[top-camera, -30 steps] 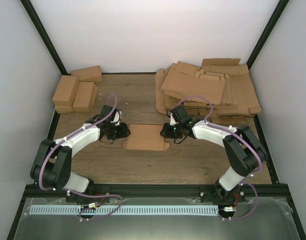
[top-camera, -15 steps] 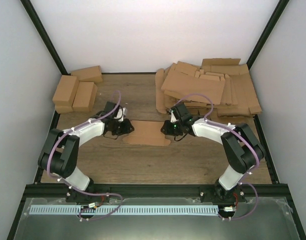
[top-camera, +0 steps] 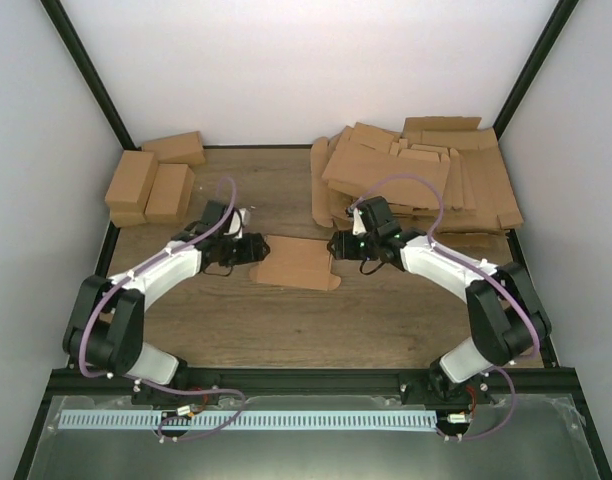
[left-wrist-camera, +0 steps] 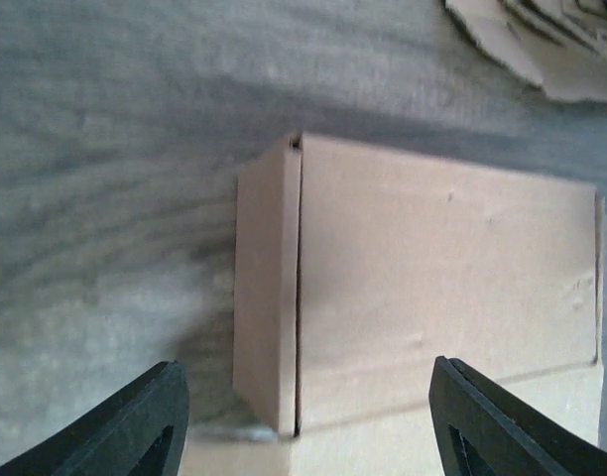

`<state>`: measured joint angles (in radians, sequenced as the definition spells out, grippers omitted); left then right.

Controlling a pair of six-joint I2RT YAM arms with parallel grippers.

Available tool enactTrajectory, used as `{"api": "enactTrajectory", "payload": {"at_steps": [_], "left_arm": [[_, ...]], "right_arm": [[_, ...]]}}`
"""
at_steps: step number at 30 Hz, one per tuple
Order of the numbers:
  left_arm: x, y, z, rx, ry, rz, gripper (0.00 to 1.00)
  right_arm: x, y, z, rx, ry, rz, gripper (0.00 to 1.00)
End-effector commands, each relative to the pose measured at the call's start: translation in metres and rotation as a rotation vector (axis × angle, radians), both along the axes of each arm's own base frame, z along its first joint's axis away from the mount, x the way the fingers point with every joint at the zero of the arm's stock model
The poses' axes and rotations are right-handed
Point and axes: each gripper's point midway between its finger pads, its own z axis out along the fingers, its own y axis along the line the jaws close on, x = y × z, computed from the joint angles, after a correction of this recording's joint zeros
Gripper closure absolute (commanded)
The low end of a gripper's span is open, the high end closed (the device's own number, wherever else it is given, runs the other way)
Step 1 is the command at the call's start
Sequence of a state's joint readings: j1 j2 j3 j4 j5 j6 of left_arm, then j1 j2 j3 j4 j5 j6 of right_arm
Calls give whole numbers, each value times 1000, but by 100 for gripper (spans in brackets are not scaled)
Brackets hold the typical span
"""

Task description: Fold the paper box

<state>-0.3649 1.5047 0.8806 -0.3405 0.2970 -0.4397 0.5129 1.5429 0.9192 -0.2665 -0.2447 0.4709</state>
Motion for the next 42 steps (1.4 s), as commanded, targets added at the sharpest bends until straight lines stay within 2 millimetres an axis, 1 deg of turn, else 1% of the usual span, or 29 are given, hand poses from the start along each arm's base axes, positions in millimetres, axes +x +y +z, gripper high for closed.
{"api": "enactTrajectory", "payload": {"at_steps": [1,3,4,6,9,12,16,21,25,27,32,34,38,40,42], "left_arm": [[-36,3,-13,-15,75,-35,31],[-44,1,-14,-43,86,-36,32],[-45,0,-13,-54,76,-38,32],[-46,0,-15,-50,69,-39,32],[-40,2,-17,-25,55,-33,34],[-36,3,-21,-6,59,-33,37],[-38,-4,-30,-10,92,-62,43],[-42,-12,-33,-26,133,-98,52],[-46,-12,-31,-34,153,-94,57],[-51,-17,-30,-61,176,-107,58],[-63,-26,-26,-131,249,-130,58],[-62,-24,-20,-121,241,-116,57],[-50,-14,4,-81,154,-57,46],[-45,-9,10,-67,129,-31,41],[-42,-5,12,-53,115,-6,36]], "right_arm": [[-5,7,25,2,-63,110,40],[-2,15,32,-16,-98,158,36],[1,18,35,-31,-117,173,35],[9,22,35,-62,-128,174,35],[16,21,27,-85,-97,142,35],[12,21,16,-80,-60,128,35],[5,22,2,-74,-31,141,36],[1,22,-23,-95,33,151,43],[-2,25,-30,-81,48,158,48],[-2,27,-30,-73,50,161,50],[-3,28,-33,-70,57,173,51],[-1,25,-27,-82,36,164,49],[8,15,-6,-127,-49,131,38],[16,14,7,-139,-95,126,33],[22,18,16,-140,-132,147,31]]}}
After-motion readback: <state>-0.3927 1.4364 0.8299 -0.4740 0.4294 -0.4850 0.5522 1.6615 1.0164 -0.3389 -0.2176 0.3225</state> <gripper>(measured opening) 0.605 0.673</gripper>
